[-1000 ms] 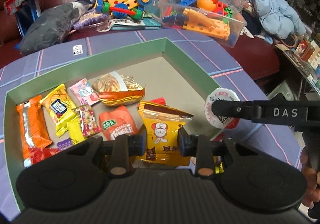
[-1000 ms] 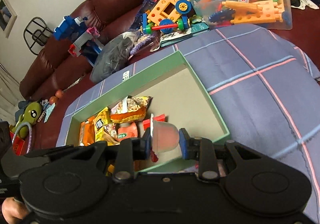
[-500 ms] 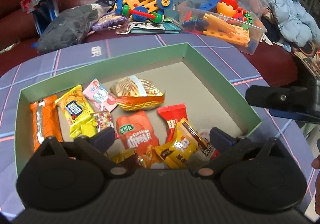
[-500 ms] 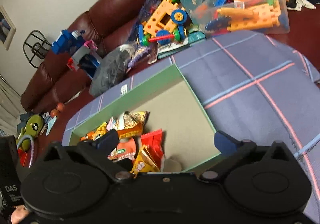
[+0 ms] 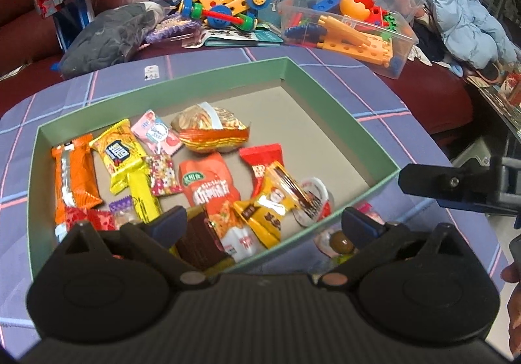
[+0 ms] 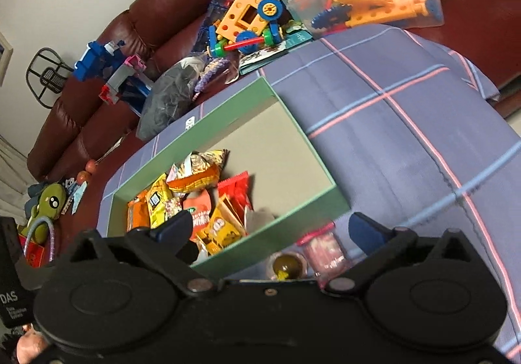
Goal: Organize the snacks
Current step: 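Move both tools back to the snacks beside the tray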
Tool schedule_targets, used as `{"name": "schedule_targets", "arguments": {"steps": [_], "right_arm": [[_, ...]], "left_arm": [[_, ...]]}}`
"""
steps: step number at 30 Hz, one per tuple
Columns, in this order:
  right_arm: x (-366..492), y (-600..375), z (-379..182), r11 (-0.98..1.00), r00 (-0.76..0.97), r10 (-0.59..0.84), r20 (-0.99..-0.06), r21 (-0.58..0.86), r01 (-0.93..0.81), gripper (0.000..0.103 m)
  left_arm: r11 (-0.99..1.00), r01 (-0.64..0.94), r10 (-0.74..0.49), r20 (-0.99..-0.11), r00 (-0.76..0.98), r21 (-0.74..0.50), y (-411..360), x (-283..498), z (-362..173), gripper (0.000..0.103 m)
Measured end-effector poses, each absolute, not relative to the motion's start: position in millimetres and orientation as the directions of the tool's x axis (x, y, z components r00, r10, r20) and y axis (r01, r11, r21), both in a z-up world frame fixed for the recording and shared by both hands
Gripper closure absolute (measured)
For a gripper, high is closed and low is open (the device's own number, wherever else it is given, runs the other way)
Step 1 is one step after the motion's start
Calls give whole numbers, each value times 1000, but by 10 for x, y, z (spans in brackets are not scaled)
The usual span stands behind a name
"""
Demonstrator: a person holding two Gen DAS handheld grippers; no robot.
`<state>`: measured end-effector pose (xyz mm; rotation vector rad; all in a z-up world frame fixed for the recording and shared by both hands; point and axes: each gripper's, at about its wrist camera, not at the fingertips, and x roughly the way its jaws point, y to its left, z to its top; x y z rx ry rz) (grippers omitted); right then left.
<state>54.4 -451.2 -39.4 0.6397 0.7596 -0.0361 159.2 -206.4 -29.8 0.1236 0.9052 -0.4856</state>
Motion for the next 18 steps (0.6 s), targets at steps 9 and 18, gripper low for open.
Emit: {"name": "schedule_targets", "arguments": {"steps": [9,18], "right_arm": [[315,-4503,-394,802,725,174,-667,523,289,0],[125,-4475,-524,810,710,211,-672,526,257,0]], "left_arm": [[878,467,-364,-776,514,-103,-2007,1364,-262,0],[865,487,-377,-799,468,-122,-1890,1108,-388,0]]}}
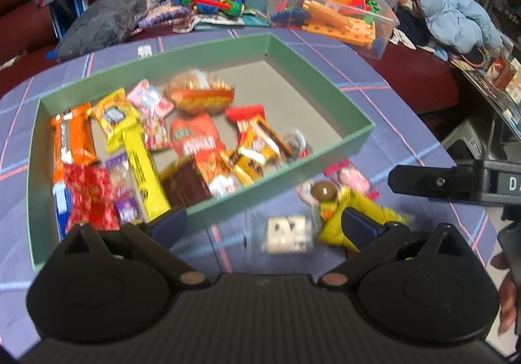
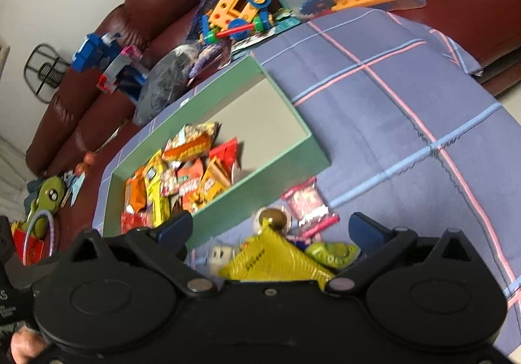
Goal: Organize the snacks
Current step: 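Move both tools back to the snacks beside the tray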
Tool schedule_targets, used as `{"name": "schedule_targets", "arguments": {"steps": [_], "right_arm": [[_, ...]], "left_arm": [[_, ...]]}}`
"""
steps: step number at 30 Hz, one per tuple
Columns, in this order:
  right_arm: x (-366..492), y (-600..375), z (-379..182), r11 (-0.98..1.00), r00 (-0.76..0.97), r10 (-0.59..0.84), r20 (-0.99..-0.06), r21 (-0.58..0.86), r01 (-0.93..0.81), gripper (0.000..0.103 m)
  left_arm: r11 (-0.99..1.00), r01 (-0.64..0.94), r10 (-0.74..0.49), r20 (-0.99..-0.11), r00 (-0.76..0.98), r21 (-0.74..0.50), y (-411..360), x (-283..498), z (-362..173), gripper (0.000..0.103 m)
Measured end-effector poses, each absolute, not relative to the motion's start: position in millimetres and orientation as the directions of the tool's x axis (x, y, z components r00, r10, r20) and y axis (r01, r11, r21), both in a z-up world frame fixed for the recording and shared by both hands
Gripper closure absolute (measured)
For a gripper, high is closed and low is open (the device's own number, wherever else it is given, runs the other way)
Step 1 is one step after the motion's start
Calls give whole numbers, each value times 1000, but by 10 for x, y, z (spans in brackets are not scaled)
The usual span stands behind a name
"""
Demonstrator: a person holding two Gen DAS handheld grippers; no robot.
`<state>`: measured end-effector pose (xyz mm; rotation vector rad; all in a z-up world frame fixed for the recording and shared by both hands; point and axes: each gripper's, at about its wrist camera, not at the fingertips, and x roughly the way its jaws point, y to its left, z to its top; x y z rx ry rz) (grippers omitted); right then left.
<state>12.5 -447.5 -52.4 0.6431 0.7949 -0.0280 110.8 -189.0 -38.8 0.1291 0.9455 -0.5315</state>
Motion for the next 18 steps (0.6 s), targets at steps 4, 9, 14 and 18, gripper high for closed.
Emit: {"name": "schedule_targets", "arguments": {"steps": [4,9,14,18], "right_arm": [[18,-4370,-577,868,721,183,-669,454,201,0],[-21,-4307,-675,889,689,179,-702,415,192,0],[5,-4308,-747,885,663,187,-725,417,207,0],[63,-4207,-758,905,654,203,-729,394,158,0]], "left_arm": [[861,492,-376,-817,437,-133,-1842,1012,-506,0],[866,484,-350,-843,409,-125,-1796,972,-673,0],[875,464,-342,-856,388,-139,-1736,966,-776,0],[878,456,-336,-864,375,-144,-1716,966,-830,0]]}}
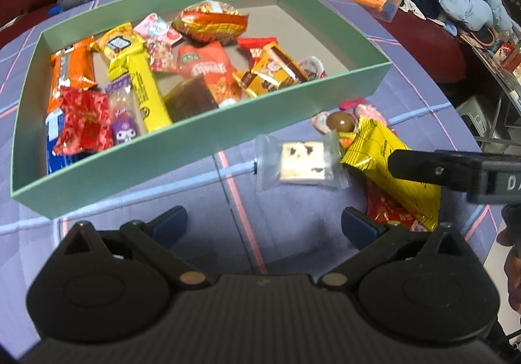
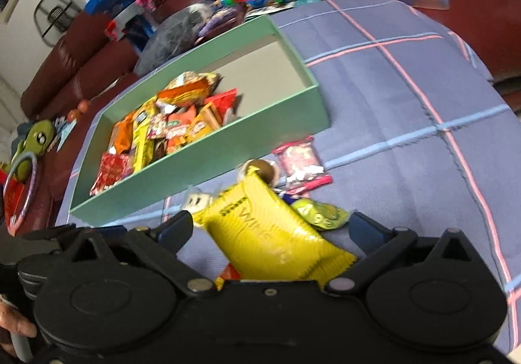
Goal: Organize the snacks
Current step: 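Move both tools back to the snacks beside the tray, then grasp the Skittles bag with the left tool while the right tool grasps the yellow WINSUN bag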
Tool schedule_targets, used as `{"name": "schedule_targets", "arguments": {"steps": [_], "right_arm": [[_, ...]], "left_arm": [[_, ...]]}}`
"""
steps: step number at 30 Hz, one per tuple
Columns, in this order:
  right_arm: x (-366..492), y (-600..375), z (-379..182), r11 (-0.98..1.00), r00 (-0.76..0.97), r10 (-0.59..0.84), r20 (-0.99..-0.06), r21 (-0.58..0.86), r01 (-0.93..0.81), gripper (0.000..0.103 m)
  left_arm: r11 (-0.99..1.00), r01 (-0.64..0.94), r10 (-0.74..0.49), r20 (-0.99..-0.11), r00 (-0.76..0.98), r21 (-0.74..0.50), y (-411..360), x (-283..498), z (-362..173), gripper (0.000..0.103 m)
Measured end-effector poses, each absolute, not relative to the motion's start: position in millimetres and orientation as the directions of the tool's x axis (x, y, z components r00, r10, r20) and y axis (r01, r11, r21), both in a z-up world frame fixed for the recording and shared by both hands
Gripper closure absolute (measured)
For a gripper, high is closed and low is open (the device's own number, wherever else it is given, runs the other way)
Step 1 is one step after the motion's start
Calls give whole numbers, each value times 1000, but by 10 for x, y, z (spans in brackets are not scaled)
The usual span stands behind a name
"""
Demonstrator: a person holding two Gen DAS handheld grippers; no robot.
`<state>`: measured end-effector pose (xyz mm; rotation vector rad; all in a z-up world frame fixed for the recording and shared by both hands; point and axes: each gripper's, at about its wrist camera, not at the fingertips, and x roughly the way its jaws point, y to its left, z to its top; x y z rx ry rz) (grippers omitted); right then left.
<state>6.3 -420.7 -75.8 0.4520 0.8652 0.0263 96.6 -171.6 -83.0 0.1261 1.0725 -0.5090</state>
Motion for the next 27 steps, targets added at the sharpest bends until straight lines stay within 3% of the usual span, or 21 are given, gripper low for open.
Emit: {"name": "schedule_targets", "arguments": {"steps": [4,7,9,11,18,27], "right_arm": [[112,-4088,-778,935,636,192,-747,337,113,0],[96,-4031,-797,935,621,217,-753,343,89,9],[90,-4005,-812,940,616,209,-760,329,87,35],[88,-4006,-827,940,609,210,-765,330,91,43],[27,-4086,-795,910,630,227,-743,392,135,50],[-206,-4485,-709,863,681,174,-711,443,243,50]], "left_arm": [[881,449,-335,-868,366,-150,-1695,979,-865,0],[881,452,-324,-874,362,-140,-1687,977,-901,0],[884,442,-330,-876,353,-155,-1666,985,-924,0],[887,434,-329,-877,350,-159,-1652,999,-938,0],[879,445,-345,-874,342,-173,-1671,1004,-915,0],[827,511,-427,-854,296,-236,-2095,923,-744,0]]}}
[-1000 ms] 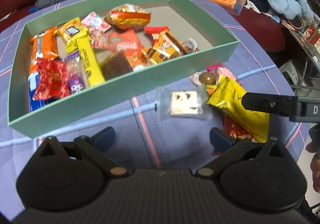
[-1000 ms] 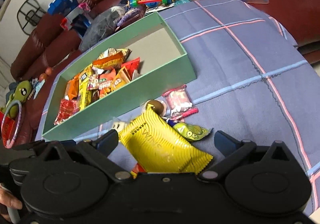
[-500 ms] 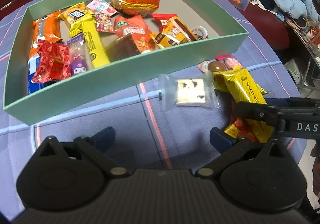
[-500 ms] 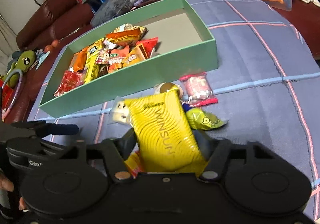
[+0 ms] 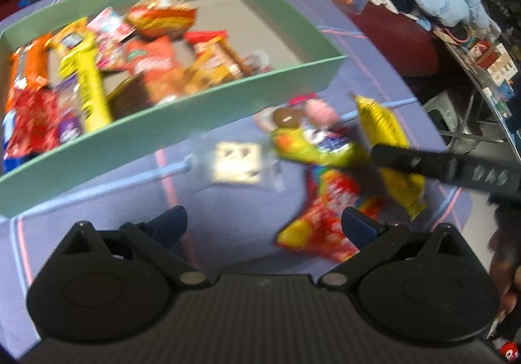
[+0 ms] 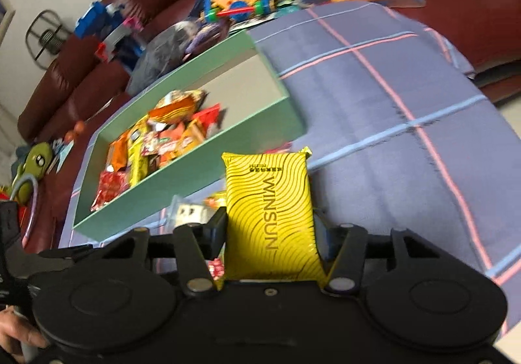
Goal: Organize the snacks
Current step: 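Grasp the Skittles bag with the left tool while the right tool grasps the yellow WINSUN bag, then lower the Skittles and WINSUN bags into the tray and open both tools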
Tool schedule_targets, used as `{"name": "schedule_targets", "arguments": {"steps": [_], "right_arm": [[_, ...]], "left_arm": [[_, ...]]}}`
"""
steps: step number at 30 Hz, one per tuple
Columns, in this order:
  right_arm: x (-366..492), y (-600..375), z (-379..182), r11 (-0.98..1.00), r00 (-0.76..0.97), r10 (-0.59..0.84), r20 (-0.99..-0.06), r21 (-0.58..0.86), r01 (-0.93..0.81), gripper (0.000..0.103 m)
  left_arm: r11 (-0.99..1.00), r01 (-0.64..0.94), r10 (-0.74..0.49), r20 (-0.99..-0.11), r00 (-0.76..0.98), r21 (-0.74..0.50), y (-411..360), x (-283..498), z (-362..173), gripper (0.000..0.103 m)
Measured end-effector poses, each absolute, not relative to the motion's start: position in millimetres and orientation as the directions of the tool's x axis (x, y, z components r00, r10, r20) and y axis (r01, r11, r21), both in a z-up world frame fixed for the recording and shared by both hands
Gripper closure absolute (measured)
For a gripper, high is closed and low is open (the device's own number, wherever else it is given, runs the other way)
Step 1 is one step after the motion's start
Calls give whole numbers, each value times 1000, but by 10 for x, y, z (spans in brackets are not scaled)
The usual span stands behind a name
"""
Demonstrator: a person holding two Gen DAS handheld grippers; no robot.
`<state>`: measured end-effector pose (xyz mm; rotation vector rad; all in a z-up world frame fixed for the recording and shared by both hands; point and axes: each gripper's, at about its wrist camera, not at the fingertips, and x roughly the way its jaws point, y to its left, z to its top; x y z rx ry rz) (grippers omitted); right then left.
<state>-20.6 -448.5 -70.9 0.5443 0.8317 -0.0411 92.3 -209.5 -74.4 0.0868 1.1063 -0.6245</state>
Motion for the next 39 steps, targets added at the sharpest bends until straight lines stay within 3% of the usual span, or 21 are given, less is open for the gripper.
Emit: {"name": "schedule_targets", "arguments": {"steps": [10,13,15,16,17,29,39], "right_arm": [[-498,-4758,-851,819,692,129,-710,469,330,50],[-552,-4775,-912,804,688,127,-714,480,350,50],[-588,-4783,-957,797,685,130,-717,486,358,50],[-598,-4783,-978,794,684,132,-718,489,360,50],[-607,-4784,-998,792,682,134,-718,492,362,50],[-609,-4800,-891,792,705,123,-699,497,355,50],[-71,-4766,-530,833,751,120,-649,478,280,50]], "left_arm": [[648,760,-385,-885,262,-56,-2845,581,-868,3],[635,772,-356,-898,258,-30,-2938,566,-952,16],[633,774,-356,-898,260,-27,-2957,554,-975,35],[622,783,-360,-889,284,-2,-2966,521,-959,49],[606,795,-363,-887,287,10,-2982,496,-939,52],[638,763,-451,-853,265,-100,-2708,553,-607,55],[766,629,-476,-776,414,-134,-2467,1312,-163,55]]}}
